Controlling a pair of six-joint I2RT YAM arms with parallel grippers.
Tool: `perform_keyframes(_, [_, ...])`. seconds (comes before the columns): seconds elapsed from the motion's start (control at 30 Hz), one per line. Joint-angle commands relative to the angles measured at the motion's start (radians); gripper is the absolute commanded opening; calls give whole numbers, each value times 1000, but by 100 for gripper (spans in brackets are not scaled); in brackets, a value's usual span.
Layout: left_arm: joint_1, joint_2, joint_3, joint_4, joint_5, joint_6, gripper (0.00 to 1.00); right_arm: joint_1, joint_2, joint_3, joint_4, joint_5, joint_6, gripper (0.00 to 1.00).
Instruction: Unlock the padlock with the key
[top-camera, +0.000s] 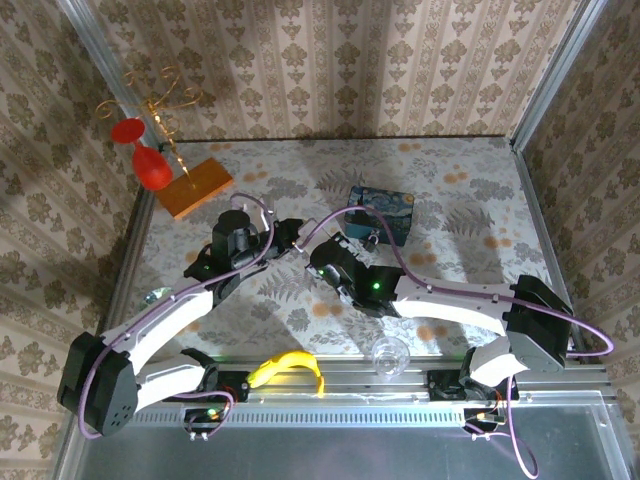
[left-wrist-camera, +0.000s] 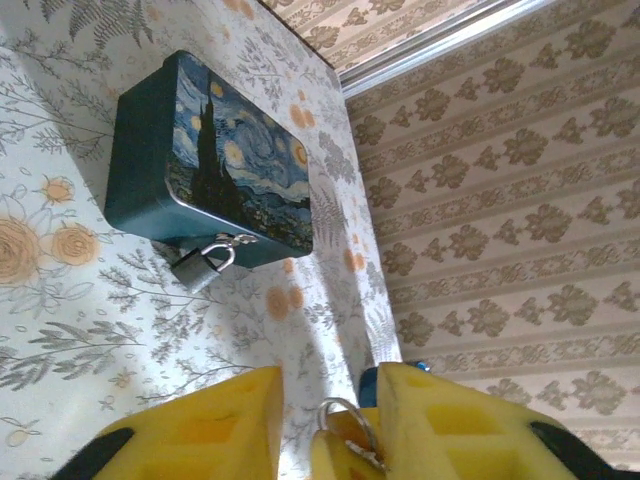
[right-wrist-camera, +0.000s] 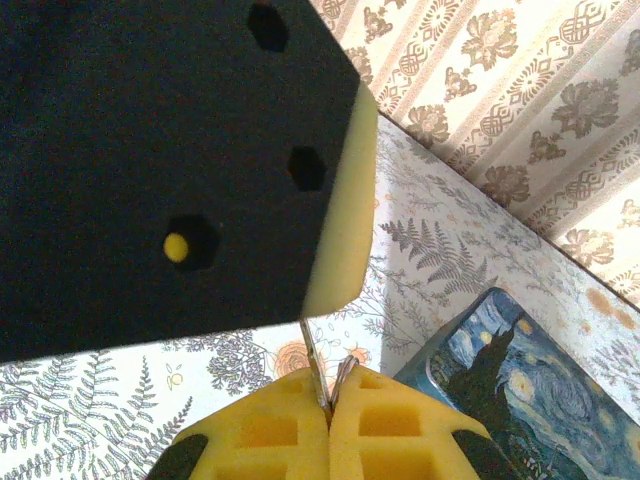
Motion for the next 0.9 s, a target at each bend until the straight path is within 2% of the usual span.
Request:
perform_keyframes(0.0, [-5, 11, -9, 40, -1, -20, 25, 9, 5, 37, 25, 39, -14, 0])
perform_keyframes(0.1, [-6, 23, -5, 53, 8, -24, 24, 9, 14, 42, 23, 41, -16, 0])
perform_keyframes(0.27, [-9, 46, -4, 74, 20, -32, 17, 9, 27, 50, 19, 48, -19, 0])
perform_keyframes(0.33, [-10, 55, -5, 85, 25, -37, 13, 9, 30, 52, 20, 49, -20, 0])
perform_keyframes(0.43, [-11, 61, -5, 90, 28, -38, 0, 9, 31, 52, 19, 50, -20, 0])
perform_keyframes(0.57, [-12, 59, -3, 85, 24, -22, 0, 9, 27, 47, 15, 52, -20, 2])
perform_keyframes(0.73, [-11, 37, 20, 27, 21, 84, 0, 7, -5, 35, -43, 8, 14, 34])
perform_keyframes(0.8, [-10, 19, 37, -12, 20, 150, 0, 0, -41, 20, -77, -53, 52, 43])
perform_keyframes(0.87, [-8, -3, 51, -49, 16, 217, 0, -15, -88, 3, -118, -151, 93, 48])
